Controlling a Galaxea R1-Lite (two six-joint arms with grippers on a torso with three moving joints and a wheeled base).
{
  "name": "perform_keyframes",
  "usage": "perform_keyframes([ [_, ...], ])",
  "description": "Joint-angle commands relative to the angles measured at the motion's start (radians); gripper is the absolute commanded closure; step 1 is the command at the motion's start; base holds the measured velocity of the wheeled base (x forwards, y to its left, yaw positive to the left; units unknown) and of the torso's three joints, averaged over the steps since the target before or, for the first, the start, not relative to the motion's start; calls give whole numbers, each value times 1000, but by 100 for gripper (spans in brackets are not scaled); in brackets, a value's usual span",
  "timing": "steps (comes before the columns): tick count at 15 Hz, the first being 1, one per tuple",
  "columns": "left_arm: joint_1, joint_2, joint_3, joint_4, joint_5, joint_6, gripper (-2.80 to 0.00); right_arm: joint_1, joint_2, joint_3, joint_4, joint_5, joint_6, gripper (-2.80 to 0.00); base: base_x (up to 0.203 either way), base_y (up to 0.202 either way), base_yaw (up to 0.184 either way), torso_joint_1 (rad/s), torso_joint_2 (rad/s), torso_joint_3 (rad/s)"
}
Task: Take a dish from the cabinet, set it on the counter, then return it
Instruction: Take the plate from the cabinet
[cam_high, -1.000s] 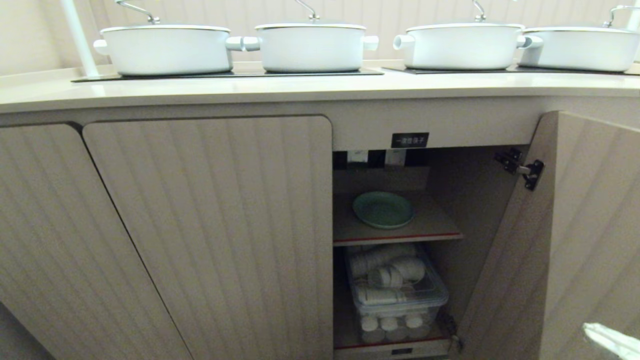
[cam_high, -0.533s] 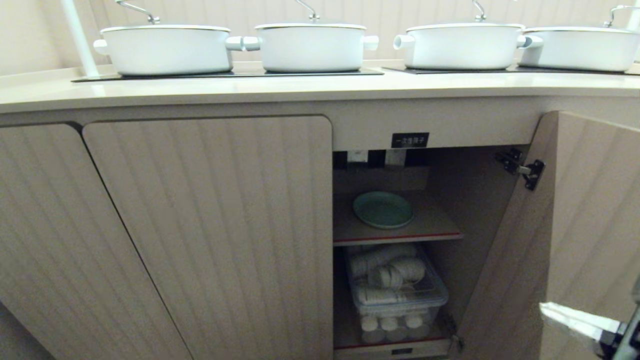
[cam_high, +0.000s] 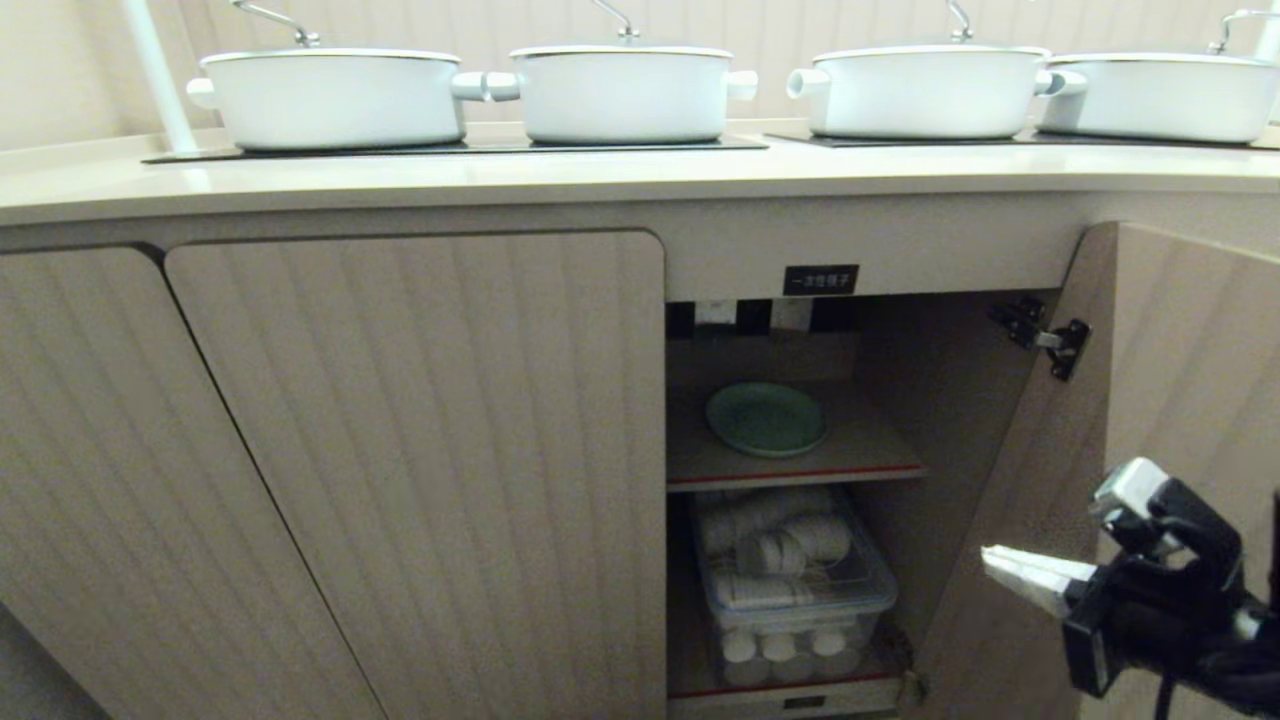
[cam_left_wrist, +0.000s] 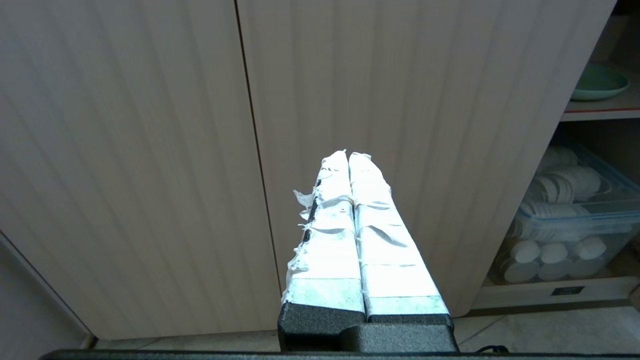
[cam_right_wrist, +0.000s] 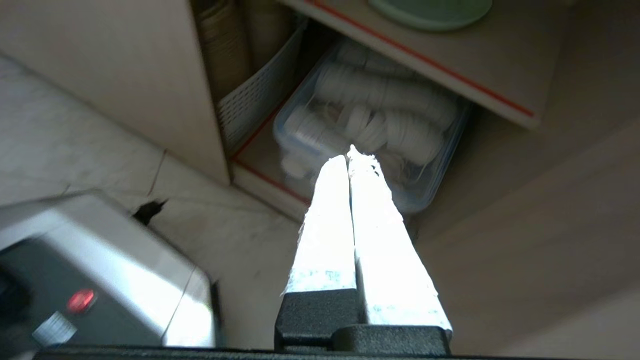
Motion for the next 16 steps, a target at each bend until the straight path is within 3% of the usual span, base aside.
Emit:
perform_keyframes([
  [1,-1,0,0,0,0,0,0,0,156,-13,-83,-12,-1,0,0,0,0,0,0,0],
  [8,-1,0,0,-1,0,0,0,32,399,-168,-252,-238,80,0,0,0,0,0,0,0],
  [16,0,0,0,0,0,0,0,69,594,-314,-351,-328,167,0,0,0,0,0,0,0],
])
